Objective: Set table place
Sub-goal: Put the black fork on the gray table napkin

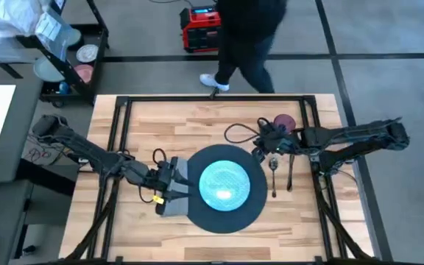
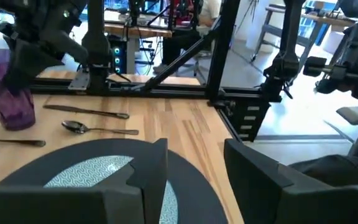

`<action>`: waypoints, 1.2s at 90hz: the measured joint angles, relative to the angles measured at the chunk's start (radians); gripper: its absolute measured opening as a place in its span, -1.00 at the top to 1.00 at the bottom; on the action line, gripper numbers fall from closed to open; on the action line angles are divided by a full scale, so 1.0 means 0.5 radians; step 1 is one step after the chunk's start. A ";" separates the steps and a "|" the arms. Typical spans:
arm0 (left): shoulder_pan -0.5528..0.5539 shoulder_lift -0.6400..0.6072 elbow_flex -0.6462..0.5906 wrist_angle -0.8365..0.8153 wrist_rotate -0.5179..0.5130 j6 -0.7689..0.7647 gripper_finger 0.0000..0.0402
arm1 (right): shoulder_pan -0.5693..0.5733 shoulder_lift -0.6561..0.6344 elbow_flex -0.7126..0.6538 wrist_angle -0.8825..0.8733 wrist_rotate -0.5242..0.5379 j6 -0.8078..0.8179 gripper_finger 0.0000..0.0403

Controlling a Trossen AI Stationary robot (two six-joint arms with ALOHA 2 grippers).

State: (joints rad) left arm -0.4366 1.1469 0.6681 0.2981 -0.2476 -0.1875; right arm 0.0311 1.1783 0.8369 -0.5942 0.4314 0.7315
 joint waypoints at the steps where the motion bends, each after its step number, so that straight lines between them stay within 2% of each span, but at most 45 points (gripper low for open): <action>1: 0.000 0.000 0.000 0.000 0.000 0.000 0.30 | 0.004 0.013 0.000 0.000 0.000 0.002 0.63; 23: 0.000 0.000 0.000 0.001 -0.006 0.009 0.30 | -0.006 0.409 0.000 0.175 0.019 -0.048 0.66; 41: 0.000 0.000 0.000 -0.005 -0.006 -0.019 0.30 | -0.043 0.703 0.000 0.301 0.077 -0.117 0.96; 52: 0.000 0.000 0.000 -0.005 -0.006 -0.025 0.30 | -0.096 0.742 0.000 0.281 0.179 -0.106 0.99; 71: 0.000 0.000 0.000 -0.032 -0.006 -0.031 0.30 | -0.140 0.759 0.002 0.300 0.193 -0.109 1.00; 108: 0.000 0.000 0.000 -0.034 -0.006 -0.038 0.30 | -0.209 0.759 0.002 -0.042 0.239 0.041 1.00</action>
State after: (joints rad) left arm -0.4366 1.1469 0.6680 0.2813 -0.2504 -0.2066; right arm -0.0735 1.5578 0.8379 -0.6154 0.5507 0.7521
